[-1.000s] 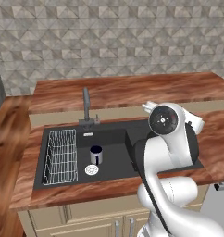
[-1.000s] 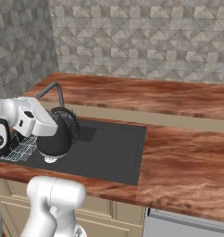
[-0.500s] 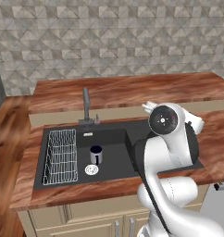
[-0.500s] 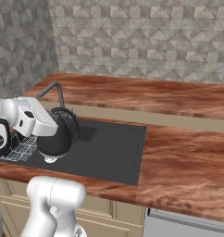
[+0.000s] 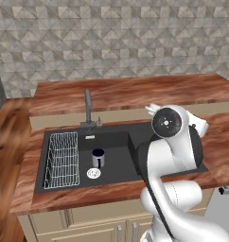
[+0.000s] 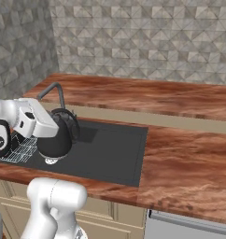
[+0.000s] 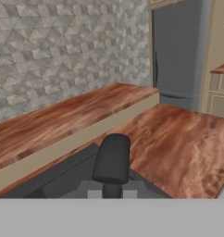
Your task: Open the cabinet, pick the kettle from the cabinet, and place it in the sink.
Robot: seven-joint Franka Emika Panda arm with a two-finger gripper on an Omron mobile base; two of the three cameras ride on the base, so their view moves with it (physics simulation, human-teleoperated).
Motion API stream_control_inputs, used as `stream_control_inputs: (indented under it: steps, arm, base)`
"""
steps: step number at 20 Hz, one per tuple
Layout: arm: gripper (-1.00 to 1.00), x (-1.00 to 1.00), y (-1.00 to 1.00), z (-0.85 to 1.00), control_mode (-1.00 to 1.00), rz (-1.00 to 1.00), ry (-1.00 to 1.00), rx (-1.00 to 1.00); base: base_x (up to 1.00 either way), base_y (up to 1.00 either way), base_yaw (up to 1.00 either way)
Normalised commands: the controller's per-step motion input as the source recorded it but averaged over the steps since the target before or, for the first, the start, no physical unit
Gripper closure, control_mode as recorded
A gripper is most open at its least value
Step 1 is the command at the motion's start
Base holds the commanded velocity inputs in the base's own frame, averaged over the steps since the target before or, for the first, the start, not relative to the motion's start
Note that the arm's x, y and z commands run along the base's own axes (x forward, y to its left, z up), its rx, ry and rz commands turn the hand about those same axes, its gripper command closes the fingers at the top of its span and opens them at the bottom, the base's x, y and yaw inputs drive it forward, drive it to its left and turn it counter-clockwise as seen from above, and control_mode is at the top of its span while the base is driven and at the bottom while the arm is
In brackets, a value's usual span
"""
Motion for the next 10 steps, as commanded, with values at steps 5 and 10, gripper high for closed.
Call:
stream_control_inputs:
  steps: [5,10]
  arm:
    - [1.00,0.00,0.00,0.00,-1.00,0.00,0.00,0.00]
    - [1.00,-0.01,0.00,0.00,-1.00,0.00,0.00,0.00]
  base:
    - [0.00,0.00,0.00]
    - [0.00,0.00,0.00]
